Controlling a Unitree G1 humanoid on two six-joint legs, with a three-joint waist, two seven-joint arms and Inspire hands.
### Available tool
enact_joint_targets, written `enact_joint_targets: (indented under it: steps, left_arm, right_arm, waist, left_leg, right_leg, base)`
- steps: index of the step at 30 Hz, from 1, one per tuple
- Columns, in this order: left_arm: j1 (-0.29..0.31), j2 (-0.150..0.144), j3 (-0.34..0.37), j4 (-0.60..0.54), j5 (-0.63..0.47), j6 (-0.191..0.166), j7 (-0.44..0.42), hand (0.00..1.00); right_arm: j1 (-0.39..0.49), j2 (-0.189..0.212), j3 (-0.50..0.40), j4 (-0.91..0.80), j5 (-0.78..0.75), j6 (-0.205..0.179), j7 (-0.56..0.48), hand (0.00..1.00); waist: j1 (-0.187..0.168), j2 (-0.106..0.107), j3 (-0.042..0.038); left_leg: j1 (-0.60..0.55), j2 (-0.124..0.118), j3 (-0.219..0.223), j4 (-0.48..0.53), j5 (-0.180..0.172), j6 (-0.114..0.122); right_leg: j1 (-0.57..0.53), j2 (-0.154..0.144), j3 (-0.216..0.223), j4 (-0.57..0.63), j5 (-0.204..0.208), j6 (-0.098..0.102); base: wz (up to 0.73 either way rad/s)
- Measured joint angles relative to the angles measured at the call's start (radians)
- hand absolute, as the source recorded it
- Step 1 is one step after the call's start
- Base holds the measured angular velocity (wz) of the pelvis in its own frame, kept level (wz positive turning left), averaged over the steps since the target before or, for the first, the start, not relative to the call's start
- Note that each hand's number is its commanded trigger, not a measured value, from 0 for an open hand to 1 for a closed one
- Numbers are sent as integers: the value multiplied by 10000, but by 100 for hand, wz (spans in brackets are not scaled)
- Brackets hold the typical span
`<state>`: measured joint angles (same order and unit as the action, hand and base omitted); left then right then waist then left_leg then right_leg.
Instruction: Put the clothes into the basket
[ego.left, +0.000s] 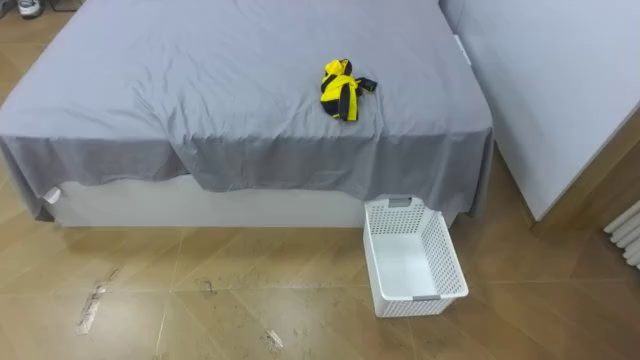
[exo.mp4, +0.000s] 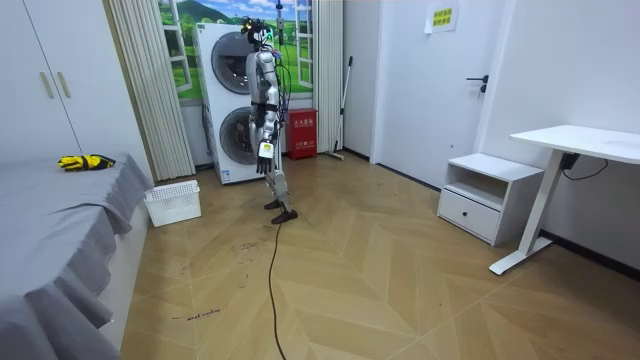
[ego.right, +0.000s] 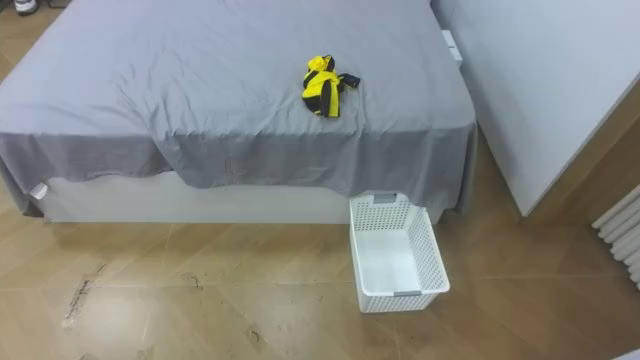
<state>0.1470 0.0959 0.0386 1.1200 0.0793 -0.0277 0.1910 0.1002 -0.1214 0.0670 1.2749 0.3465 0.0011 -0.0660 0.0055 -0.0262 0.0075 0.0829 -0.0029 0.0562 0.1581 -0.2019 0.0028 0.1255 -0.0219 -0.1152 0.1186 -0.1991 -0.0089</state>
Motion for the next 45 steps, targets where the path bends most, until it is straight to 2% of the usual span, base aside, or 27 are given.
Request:
enact_joint_targets:
  steps: [3, 13, 16, 17, 21, 23, 24, 26, 28, 31, 32, 34, 37, 38, 39, 40, 41, 42, 43, 44, 45]
  left_arm:
    - [1, -1, -1, 0, 0, 0, 0, 0]
    - [22, 13, -24, -11, 32, -17, 1, 0]
    - [5, 16, -11, -3, 24, -21, 0, 0]
    - [6, 20, -13, 0, 23, -21, 0, 0]
    - [29, 27, -23, -1, 18, -11, -1, 0]
    - [120, 27, -11, -15, 20, -9, -1, 0]
    - [138, 29, -8, -18, 17, -10, -1, 0]
    - [155, 40, 0, -33, 18, -13, 0, 0]
    - [142, 47, 0, -112, 14, -14, -1, 0]
    - [203, 61, 70, -243, -114, -64, 0, 0]
    - [239, 83, 166, -316, -113, -71, 0, 0]
    - [196, 98, 226, -429, -315, -99, -1, 0]
    - [233, 99, 275, -432, -1085, -191, -1, 0]
    - [229, 103, 378, -449, -1261, -304, 0, 0]
    - [286, 107, 292, -442, -1493, -384, 0, 0]
    - [301, 102, 197, -447, -1624, -391, 1, 0]
    - [360, 95, 34, -486, -1768, -399, 4, 0]
    - [400, 97, -37, -503, -1899, -416, 6, 0]
    - [499, 76, -48, -492, -2077, -458, 7, 0]
    - [676, 65, -10, -482, -2059, -514, 9, 0]
    - [792, 41, 9, -467, -2060, -538, 9, 0]
  right_arm:
    - [2, 0, -4, -2, 7, -3, 3, 0]
    - [12, 2, 84, -38, 93, -37, -69, 0]
    - [5, 8, 70, -29, 105, -37, -48, 0]
    - [2, 8, 67, -22, 103, -36, -38, 0]
    - [11, 4, 65, -9, 104, -34, 62, 0]
    - [13, -3, 59, -20, 114, -29, 173, 0]
    - [32, -7, 59, -23, 127, -29, 221, 0]
    - [111, -13, 59, -70, 125, -30, 269, 0]
    - [154, -23, 13, -248, 68, -30, 361, 0]
    - [170, -20, 3, -351, 11, -33, 493, 0]
    - [186, -20, 5, -346, 16, -34, 548, 0]
    - [182, -18, -2, -313, 28, -81, 583, 0]
    - [222, -22, -7, -306, 33, -264, 647, 0]
    - [236, -61, -19, -281, 32, -291, 650, 0]
    - [242, -108, 15, -243, 118, -323, 643, 0]
    - [240, -132, 43, -247, 164, -323, 631, 0]
    - [235, -170, 102, -256, 224, -318, 577, 0]
    - [239, -179, 102, -263, 232, -310, 556, 0]
    - [280, -191, 95, -269, 203, -290, 550, 0]
    - [337, -209, 101, -279, 196, -280, 561, 0]
    - [417, -230, 92, -308, 111, -278, 586, 0]
  waist:
    - [-4, 41, -27]
    - [-27, 29, -24]
    - [-25, 22, -18]
    - [-32, -38, 20]
    - [-57, -63, 32]
    - [-48, -45, 25]
    - [-58, -7, -5]
    - [-67, -47, 19]
    - [-82, 26, 0]
    - [-35, -5, 5]
    - [-10, -22, 11]
    - [-18, -69, 15]
    - [-80, -54, 48]
    - [-104, -22, 100]
    - [-102, -34, 87]
    - [-97, -80, 69]
    - [-81, -58, 71]
    - [-64, -58, 71]
    - [-21, -69, 71]
    - [70, -49, 79]
    - [43, -82, 47]
  left_leg:
    - [0, 3, 1, -28, 0, 0]
    - [-8, 1, 8, -46, 0, 0]
    - [0, 1, 7, -47, 0, 0]
    - [5, 0, 8, -47, 1, 0]
    - [9, -1, -3, -45, 1, 0]
    - [10, 3, 2, -42, 1, 0]
    - [8, 5, 6, -34, 0, 0]
    - [-9, 20, 4, -7, -6, -1]
    - [-83, 96, 24, 161, -148, -25]
    - [-253, 272, 176, 749, -452, -107]
    - [-431, 343, 178, 1263, -613, -176]
    - [-816, 436, 251, 2118, -693, -235]
    - [-1728, 629, 269, 4089, -685, -226]
    - [-2362, 709, 241, 5178, -708, -71]
    - [-2811, 472, 278, 5017, -781, 24]
    - [-3081, 357, 281, 4704, -772, 21]
    - [-3735, 125, 337, 3861, -609, -55]
    - [-4033, 22, 344, 3315, -425, -79]
    - [-4467, -116, 386, 2228, 277, -102]
    - [-4635, -94, 414, 1407, 1107, -116]
    - [-4677, -106, 546, 1173, 1914, -57]
  right_leg:
    - [-16, 5, 4, 1, 0, 0]
    - [-26, -1, 1, -6, -1, 2]
    - [-25, -5, 8, -6, -1, 2]
    - [-13, -5, 11, -6, -1, 2]
    - [35, -3, 9, -6, -3, 4]
    - [71, 3, 8, -2, -3, 4]
    - [73, 7, 5, -1, -3, 4]
    - [73, 20, -13, 3, -3, 3]
    - [-16, 79, -30, 27, -21, -27]
    - [-141, 180, 65, 400, -244, -123]
    - [-156, 230, 80, 545, -330, -175]
    - [-204, 261, 95, 617, -438, -260]
    - [-97, 286, 167, 722, -634, -417]
    - [40, 316, 216, 878, -747, -504]
    - [45, 190, 255, 1017, -984, -589]
    - [15, 132, 257, 1086, -1064, -572]
    - [-32, 49, 308, 1171, -1216, -542]
    - [-37, 9, 335, 1221, -1309, -519]
    - [47, -97, 327, 1223, -1490, -457]
    - [231, -202, 483, 1189, -1682, -394]
    - [461, -318, 654, 1077, -1869, -275]
  base:
    - [0]
    - [0]
    - [0]
    - [0]
    - [0]
    - [0]
    - [0]
    - [0]
    - [-4]
    - [-11]
    - [-4]
    - [-4]
    - [7]
    - [0]
    - [0]
    - [-11]
    - [-14]
    - [-23]
    - [-44]
    - [-53]
    - [-44]
